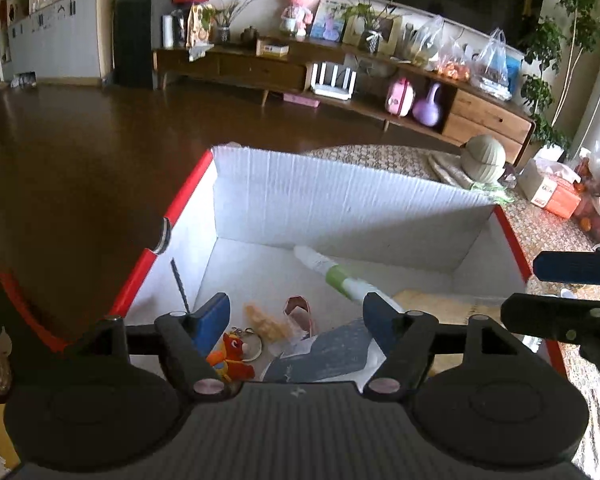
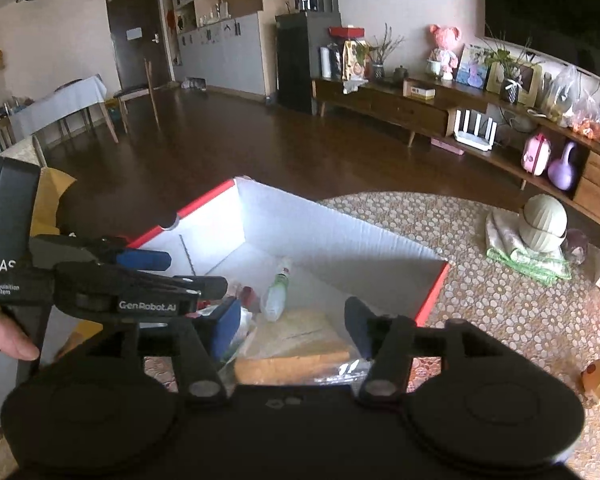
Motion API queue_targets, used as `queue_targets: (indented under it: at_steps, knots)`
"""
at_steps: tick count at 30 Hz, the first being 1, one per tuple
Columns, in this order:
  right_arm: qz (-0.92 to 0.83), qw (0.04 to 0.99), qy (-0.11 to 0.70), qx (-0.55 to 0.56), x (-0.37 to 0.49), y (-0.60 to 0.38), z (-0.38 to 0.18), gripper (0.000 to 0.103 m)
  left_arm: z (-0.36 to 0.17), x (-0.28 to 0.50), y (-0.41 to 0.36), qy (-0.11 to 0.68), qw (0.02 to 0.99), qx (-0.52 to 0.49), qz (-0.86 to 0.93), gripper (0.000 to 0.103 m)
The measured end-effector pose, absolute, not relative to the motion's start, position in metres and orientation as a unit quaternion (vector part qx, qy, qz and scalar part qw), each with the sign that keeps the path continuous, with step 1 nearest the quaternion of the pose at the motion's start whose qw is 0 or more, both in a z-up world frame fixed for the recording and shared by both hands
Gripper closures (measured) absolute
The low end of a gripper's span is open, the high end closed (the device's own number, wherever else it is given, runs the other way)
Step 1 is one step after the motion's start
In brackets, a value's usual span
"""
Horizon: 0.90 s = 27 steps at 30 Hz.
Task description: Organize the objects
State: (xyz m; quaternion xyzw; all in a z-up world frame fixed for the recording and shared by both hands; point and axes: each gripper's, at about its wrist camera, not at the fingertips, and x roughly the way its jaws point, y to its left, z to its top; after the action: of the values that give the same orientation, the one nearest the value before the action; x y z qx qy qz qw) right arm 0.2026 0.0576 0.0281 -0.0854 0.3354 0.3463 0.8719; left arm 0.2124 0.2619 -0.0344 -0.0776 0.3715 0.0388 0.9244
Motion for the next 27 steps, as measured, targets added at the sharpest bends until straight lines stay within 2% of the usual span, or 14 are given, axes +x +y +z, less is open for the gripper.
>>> queue_targets:
  at_steps: [8, 11, 13, 22, 27]
  knots:
    - [0.364, 0.873, 0.318, -0.072, 0.174, 0.040, 0.048, 0.041, -0.013, 0.165, 0.260, 0.330, 0.939, -0.082, 0.059, 0.030]
    - [0.374, 0.872, 0.310, -0.069, 0.161, 0.034, 0.054, 0.040, -0.008, 0.136, 0.258, 0.312, 0.942, -0.068, 0.102, 0.019]
    - [0.378, 0.871, 0.307, -0.064, 0.154, 0.032, 0.058, 0.040, -0.010, 0.114, 0.257, 0.299, 0.943, -0.065, 0.129, 0.019]
    - [0.396, 0.869, 0.292, -0.050, 0.125, 0.027, 0.063, 0.039, -0.064, 0.025, 0.277, 0.274, 0.929, -0.015, 0.248, 0.019]
    - [0.387, 0.879, 0.278, -0.031, 0.112, 0.021, 0.069, 0.025, -0.099, -0.003, 0.314, 0.266, 0.907, 0.031, 0.324, 0.019]
